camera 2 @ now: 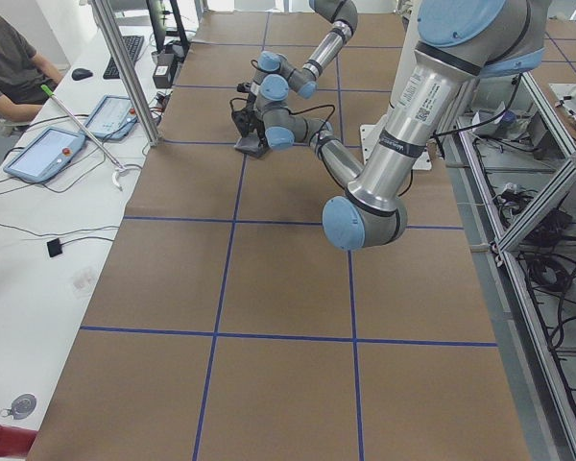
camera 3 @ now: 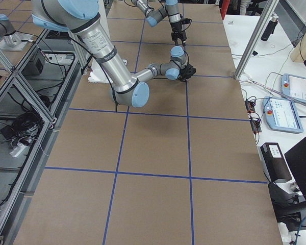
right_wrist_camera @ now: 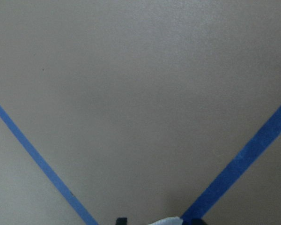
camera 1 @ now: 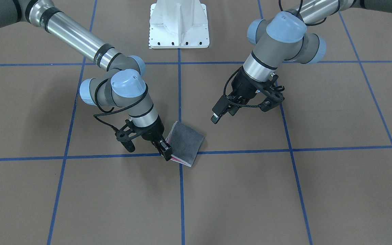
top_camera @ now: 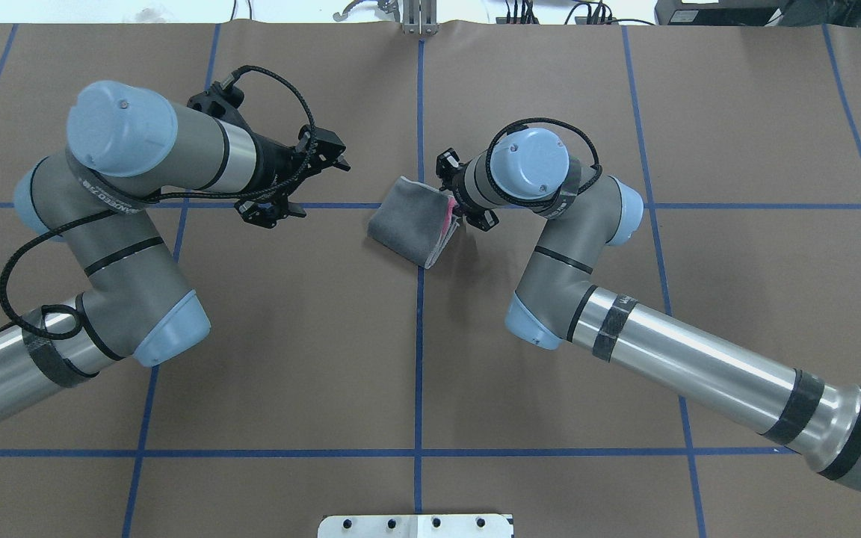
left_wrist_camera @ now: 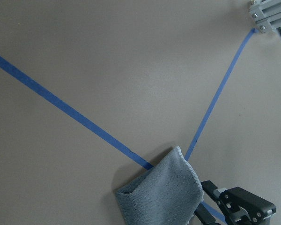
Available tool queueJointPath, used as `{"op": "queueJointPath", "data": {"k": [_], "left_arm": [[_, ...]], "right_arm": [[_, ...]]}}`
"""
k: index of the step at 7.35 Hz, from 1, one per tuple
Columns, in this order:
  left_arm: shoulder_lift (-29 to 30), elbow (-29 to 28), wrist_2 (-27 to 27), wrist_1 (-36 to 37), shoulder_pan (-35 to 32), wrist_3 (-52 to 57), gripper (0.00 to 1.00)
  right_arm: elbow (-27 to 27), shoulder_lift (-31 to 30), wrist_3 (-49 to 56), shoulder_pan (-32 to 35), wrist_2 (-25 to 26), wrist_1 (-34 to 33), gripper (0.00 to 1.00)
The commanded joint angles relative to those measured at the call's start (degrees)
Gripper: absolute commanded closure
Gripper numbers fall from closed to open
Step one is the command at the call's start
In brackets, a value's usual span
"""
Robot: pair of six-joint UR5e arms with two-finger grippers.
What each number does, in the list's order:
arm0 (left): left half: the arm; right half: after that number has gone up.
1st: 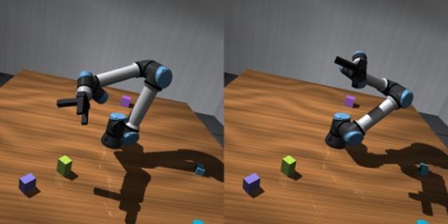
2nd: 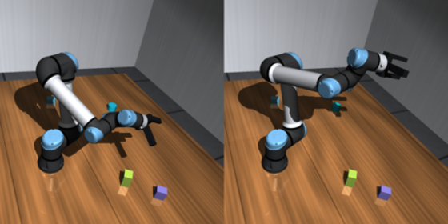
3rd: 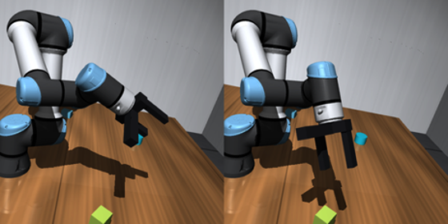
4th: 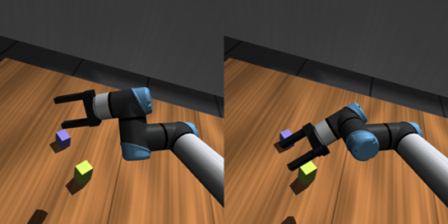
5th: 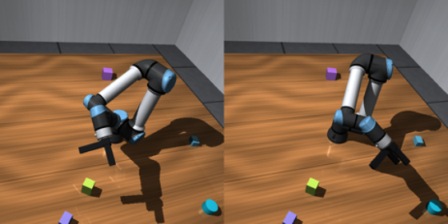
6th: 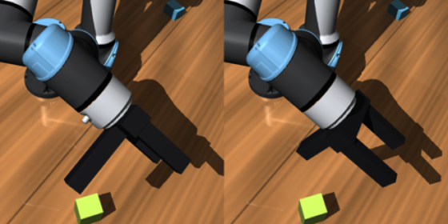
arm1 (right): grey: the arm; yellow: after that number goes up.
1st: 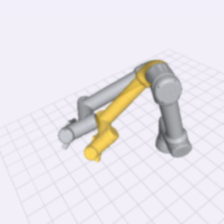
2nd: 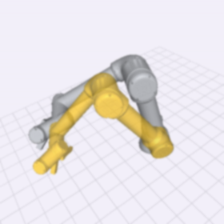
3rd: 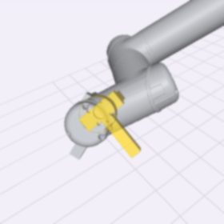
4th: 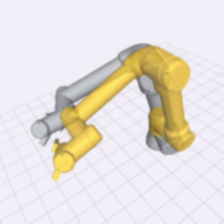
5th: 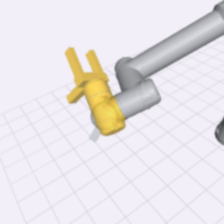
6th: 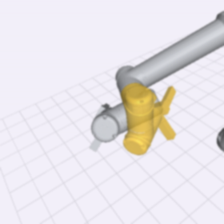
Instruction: Fold towel twice with both arms
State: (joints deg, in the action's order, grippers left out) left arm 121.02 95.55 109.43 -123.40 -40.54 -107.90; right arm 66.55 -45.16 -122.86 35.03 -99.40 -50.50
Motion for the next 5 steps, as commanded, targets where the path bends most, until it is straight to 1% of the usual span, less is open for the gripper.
{"op": "queueJointPath", "data": {"k": [1,3,4,5], "left_arm": [[0.0,0.0,0.0,0.0,-0.1,0.0,0.00],[0.0,0.0,0.0,0.0,0.0,0.0,0.00],[0.0,0.0,0.0,0.0,0.0,0.0,0.00],[0.0,0.0,0.0,0.0,-0.1,0.0,0.00]], "right_arm": [[0.4,0.1,0.3,-0.1,0.0,0.0,1.00],[2.7,-0.5,0.3,-0.1,-0.2,-0.6,1.00],[4.1,-0.5,0.3,-0.1,-0.2,-3.1,1.00],[4.9,-1.6,0.4,-0.1,-0.2,-3.4,1.00]]}}
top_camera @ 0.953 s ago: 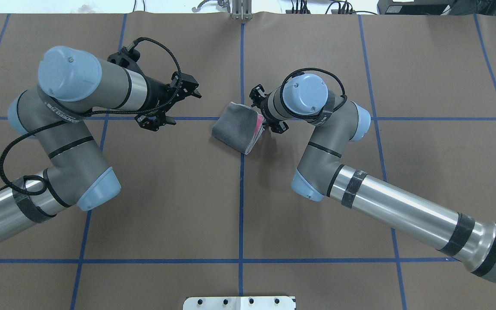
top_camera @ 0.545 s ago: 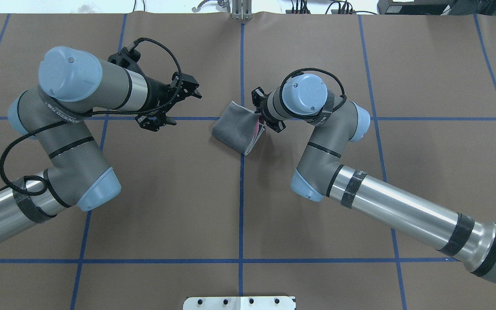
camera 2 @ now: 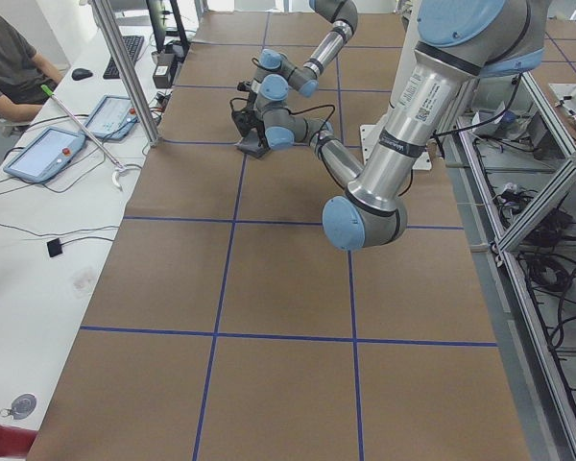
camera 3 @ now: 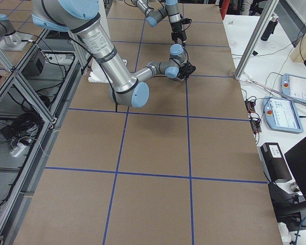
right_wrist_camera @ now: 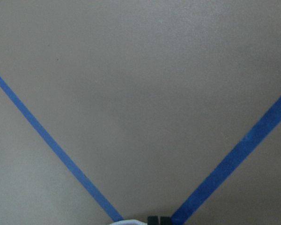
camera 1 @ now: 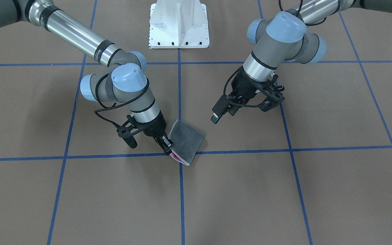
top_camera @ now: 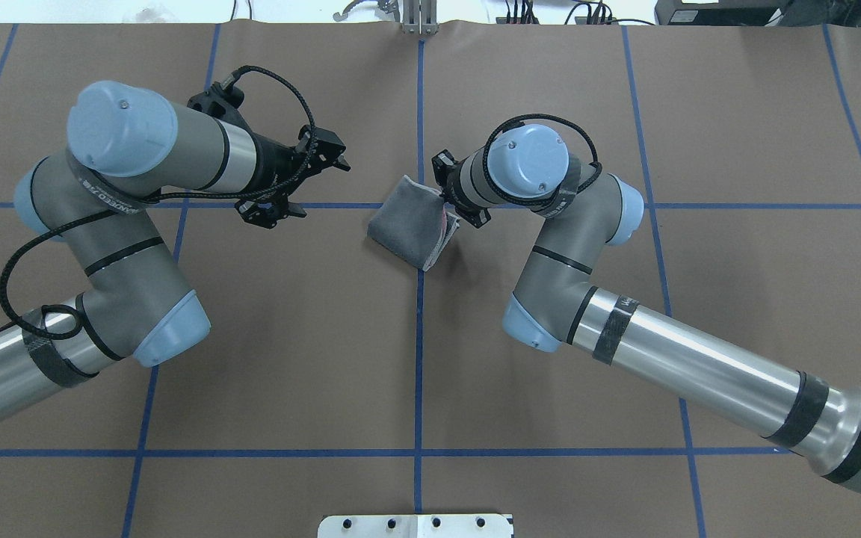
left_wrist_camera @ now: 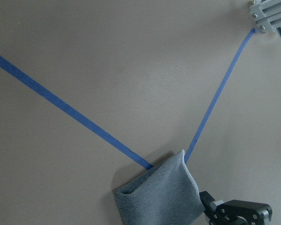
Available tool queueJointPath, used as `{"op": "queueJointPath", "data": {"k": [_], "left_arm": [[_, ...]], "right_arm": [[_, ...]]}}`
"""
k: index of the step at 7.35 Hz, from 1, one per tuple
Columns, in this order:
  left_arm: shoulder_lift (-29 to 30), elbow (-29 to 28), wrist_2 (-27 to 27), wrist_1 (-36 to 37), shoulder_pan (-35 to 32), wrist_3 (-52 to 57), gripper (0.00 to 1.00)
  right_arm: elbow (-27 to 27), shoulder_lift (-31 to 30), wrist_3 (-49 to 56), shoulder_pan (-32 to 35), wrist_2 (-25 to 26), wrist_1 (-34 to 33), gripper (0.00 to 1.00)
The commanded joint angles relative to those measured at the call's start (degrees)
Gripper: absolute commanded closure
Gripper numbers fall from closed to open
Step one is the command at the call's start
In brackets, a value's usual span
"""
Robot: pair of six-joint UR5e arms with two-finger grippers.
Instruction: Fold towel twice with both arms
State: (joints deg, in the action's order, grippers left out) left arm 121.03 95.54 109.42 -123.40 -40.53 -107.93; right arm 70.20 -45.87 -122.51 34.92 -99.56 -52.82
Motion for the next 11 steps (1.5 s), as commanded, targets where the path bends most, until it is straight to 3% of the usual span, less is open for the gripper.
{"op": "queueJointPath", "data": {"k": [1,3,5,8,11], "left_arm": [[0.0,0.0,0.0,0.0,0.0,0.0,0.00],[0.1,0.2,-0.1,0.0,0.0,-0.1,0.00],[0.1,0.0,-0.1,0.0,0.1,-0.1,0.00],[0.3,-0.4,-0.3,0.0,0.5,-0.2,0.00],[6.7,-7.8,-0.7,-0.7,0.7,-1.5,0.00]], "right_arm": [[2.6,-1.7,0.1,0.0,0.0,-1.5,1.00],[3.8,-1.7,0.1,-0.2,0.1,-4.0,1.00],[3.4,-1.6,0.1,-0.2,0.2,-4.1,0.01],[3.8,-1.8,1.3,0.1,-0.2,-4.2,0.00],[10.4,-9.2,6.4,6.8,-9.2,-4.2,0.00]]}}
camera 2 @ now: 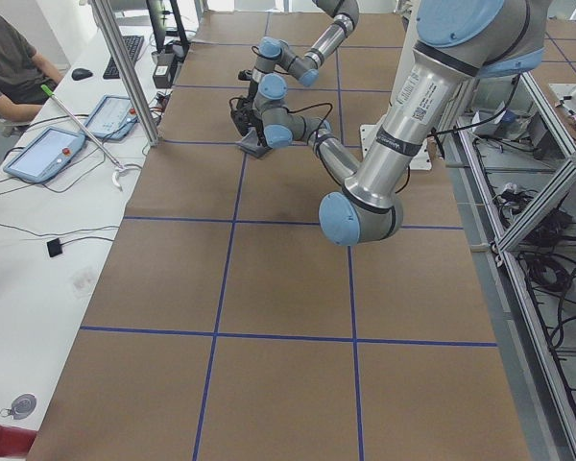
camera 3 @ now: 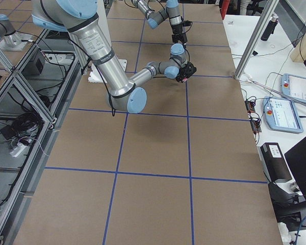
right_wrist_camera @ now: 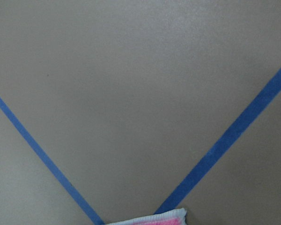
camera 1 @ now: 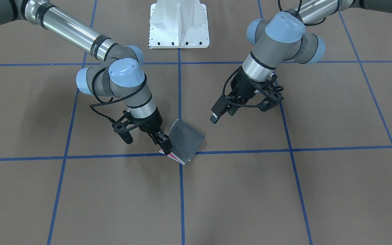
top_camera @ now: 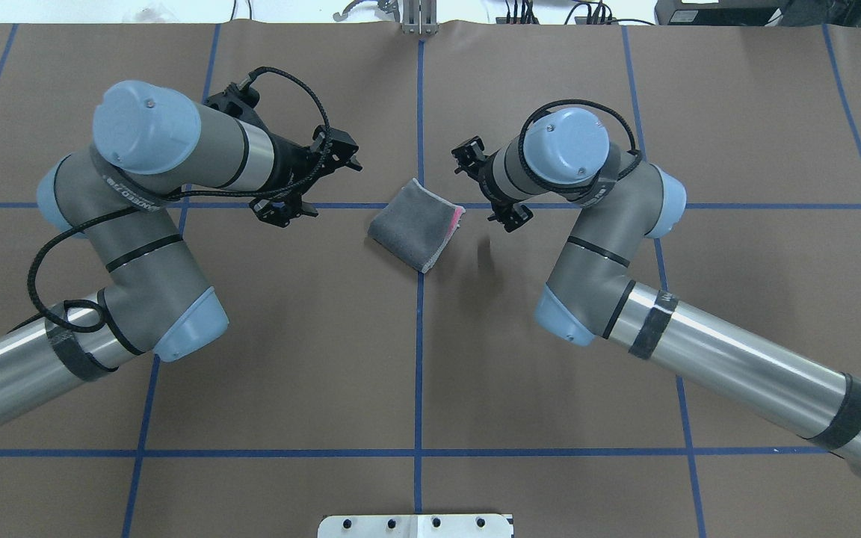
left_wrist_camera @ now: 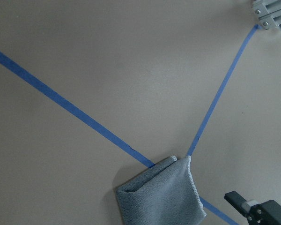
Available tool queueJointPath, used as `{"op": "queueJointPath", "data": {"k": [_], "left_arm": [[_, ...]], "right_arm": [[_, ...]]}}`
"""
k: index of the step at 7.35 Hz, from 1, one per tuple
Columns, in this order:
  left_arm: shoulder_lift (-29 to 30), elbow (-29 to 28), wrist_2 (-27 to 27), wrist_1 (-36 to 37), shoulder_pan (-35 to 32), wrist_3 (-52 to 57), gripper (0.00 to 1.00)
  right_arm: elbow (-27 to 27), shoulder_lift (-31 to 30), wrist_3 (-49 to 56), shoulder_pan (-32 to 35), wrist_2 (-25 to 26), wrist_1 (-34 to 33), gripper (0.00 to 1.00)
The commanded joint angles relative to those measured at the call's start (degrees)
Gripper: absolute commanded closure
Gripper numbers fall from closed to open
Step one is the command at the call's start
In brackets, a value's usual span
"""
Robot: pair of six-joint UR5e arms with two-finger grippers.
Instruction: Fold towel twice with both arms
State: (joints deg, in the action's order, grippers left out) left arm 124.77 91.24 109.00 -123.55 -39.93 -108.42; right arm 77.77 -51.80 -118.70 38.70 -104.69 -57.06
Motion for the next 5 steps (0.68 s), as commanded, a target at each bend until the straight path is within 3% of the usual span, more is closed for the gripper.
{"op": "queueJointPath", "data": {"k": [1,3,5], "left_arm": [[6.4,-6.7,-2.2,-0.7,0.2,-1.2,0.00],[11.4,-14.4,-6.2,-3.8,2.7,-1.3,0.00],[11.6,-15.8,-7.6,-5.4,4.4,-1.3,0.00]], "right_arm": [[3.4,-5.0,5.3,6.3,-8.0,0.0,0.00],[4.0,-7.9,11.1,11.4,-13.1,0.0,0.00],[4.1,-9.4,12.9,13.0,-14.6,0.1,0.00]]}}
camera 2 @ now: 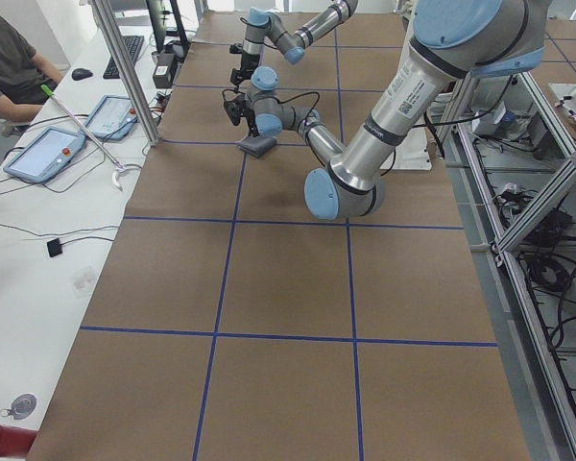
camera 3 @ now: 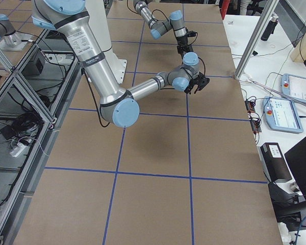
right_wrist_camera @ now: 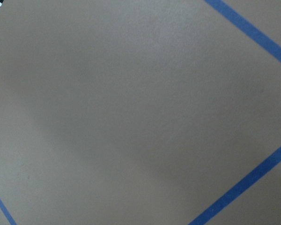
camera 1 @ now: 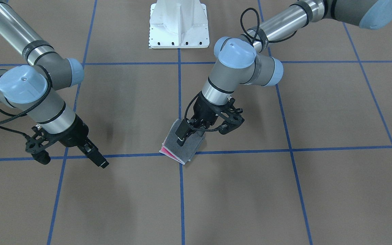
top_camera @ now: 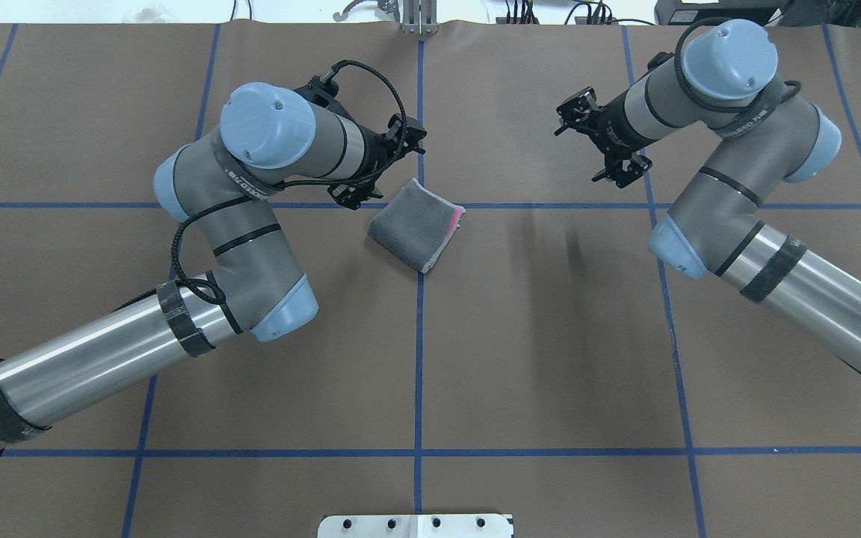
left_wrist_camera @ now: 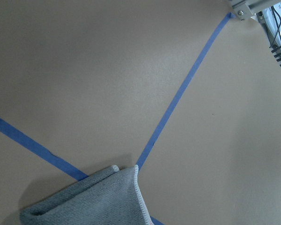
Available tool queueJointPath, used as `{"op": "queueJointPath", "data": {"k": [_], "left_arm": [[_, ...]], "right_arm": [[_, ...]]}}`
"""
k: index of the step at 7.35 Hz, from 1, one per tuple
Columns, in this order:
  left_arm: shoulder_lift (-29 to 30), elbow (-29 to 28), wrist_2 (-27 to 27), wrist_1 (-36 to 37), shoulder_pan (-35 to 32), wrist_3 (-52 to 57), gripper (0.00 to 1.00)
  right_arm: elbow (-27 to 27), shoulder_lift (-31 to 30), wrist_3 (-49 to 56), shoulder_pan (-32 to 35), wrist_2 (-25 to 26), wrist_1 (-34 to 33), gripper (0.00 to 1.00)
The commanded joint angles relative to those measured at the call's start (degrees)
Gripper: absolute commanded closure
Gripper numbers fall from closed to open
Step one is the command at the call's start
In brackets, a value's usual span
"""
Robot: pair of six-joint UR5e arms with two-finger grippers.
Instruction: Fold towel twice with both arms
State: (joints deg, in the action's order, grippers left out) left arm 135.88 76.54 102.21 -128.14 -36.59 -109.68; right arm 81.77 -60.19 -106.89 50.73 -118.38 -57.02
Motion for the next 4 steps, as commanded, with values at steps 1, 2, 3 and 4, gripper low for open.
{"op": "queueJointPath", "data": {"k": [1,2,3,4], "left_arm": [[1.0,-3.1,-1.4,-1.0,2.4,0.1,0.00],[2.5,-4.2,-2.4,-0.9,2.7,0.1,0.00],[2.8,-4.8,-2.5,-0.9,2.7,0.3,0.00],[2.8,-6.1,-2.6,-1.7,2.7,0.5,0.00]], "right_arm": [[0.5,-1.2,1.0,1.0,-0.9,0.1,0.00],[0.9,-1.6,1.0,1.1,-0.9,0.1,0.00],[1.3,-1.9,1.0,1.2,-0.9,0.1,0.00],[1.5,-2.2,1.0,1.2,-0.8,0.2,0.00]]}}
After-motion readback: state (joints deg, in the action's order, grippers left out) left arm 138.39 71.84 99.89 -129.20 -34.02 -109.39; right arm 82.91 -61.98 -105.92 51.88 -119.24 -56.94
